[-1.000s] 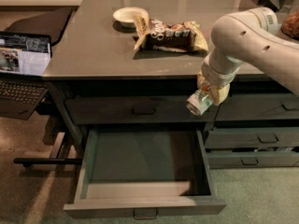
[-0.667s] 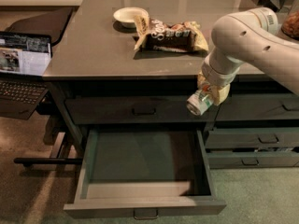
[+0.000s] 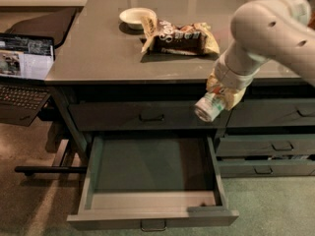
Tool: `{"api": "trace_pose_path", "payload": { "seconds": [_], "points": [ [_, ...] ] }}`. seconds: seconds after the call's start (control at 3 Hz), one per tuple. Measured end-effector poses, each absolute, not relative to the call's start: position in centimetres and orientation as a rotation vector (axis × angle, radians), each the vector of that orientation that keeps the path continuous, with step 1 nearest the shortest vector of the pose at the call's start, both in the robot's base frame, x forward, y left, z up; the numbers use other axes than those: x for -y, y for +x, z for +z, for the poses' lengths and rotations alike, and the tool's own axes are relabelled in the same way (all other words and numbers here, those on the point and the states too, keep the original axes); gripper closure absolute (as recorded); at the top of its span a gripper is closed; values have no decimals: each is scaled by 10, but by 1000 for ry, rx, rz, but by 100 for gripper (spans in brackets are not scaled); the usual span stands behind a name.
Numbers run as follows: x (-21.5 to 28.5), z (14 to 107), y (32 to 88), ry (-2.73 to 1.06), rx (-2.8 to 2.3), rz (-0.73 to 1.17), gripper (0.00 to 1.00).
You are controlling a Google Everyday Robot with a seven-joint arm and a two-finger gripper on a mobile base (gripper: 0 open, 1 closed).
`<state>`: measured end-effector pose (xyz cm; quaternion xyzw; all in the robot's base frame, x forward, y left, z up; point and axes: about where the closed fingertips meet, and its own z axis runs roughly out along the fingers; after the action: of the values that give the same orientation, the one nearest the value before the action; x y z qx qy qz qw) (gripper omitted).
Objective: Pick 7up can from middle drawer and place on counter
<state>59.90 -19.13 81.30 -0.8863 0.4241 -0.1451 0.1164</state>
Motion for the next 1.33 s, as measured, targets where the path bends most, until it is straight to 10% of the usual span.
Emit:
{"api": "trace_pose_path", "payload": {
  "seconds": [1.33],
  "points": [
    [97,926,657,-2633,-1079,-405,100]
  ]
}}
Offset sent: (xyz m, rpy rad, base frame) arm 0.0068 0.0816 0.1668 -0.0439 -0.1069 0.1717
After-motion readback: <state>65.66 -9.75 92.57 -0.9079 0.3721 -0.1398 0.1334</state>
